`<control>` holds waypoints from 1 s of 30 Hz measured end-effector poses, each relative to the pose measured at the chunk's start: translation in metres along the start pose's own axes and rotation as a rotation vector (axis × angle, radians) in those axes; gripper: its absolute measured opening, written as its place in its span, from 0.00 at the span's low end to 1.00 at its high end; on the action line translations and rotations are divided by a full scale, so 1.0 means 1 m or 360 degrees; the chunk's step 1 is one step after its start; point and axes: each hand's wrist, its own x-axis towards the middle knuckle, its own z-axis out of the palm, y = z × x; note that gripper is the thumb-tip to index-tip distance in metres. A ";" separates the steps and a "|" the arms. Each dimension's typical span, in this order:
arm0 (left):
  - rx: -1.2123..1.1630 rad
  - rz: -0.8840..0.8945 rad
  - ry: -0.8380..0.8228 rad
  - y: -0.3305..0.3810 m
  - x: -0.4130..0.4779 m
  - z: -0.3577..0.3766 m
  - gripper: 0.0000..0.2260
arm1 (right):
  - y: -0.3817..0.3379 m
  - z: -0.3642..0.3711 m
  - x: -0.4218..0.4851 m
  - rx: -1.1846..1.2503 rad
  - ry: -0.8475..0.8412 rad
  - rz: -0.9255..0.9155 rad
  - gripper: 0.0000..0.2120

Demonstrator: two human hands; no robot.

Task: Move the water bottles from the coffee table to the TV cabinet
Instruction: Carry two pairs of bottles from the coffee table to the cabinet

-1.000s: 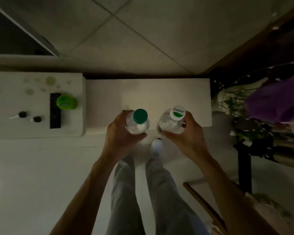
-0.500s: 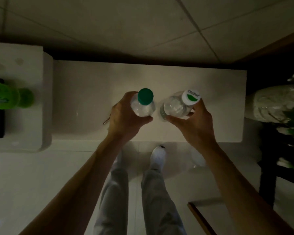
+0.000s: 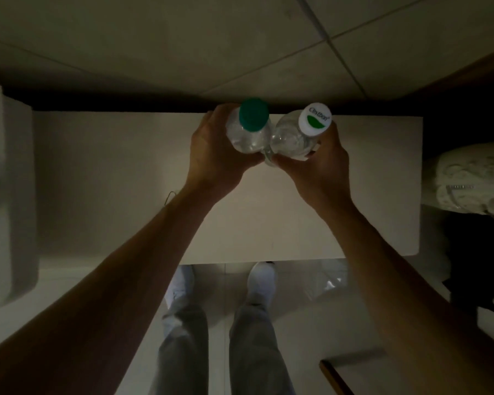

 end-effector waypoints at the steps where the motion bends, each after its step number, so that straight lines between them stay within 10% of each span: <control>1: -0.0007 -0.0002 0.0000 0.000 0.001 0.001 0.33 | 0.002 0.002 0.001 -0.0007 0.0010 0.0002 0.36; 12: -0.0053 -0.0165 -0.0116 -0.006 -0.007 -0.007 0.34 | 0.005 0.001 -0.006 -0.0081 -0.0028 -0.0008 0.36; 23: 0.0738 -0.0144 -0.0350 0.007 -0.036 -0.071 0.10 | -0.051 -0.063 -0.031 -0.0710 -0.0233 0.0241 0.17; 30: 0.1160 0.0079 -0.0621 0.066 -0.104 -0.149 0.11 | -0.137 -0.094 -0.075 -0.1185 -0.0593 -0.0061 0.14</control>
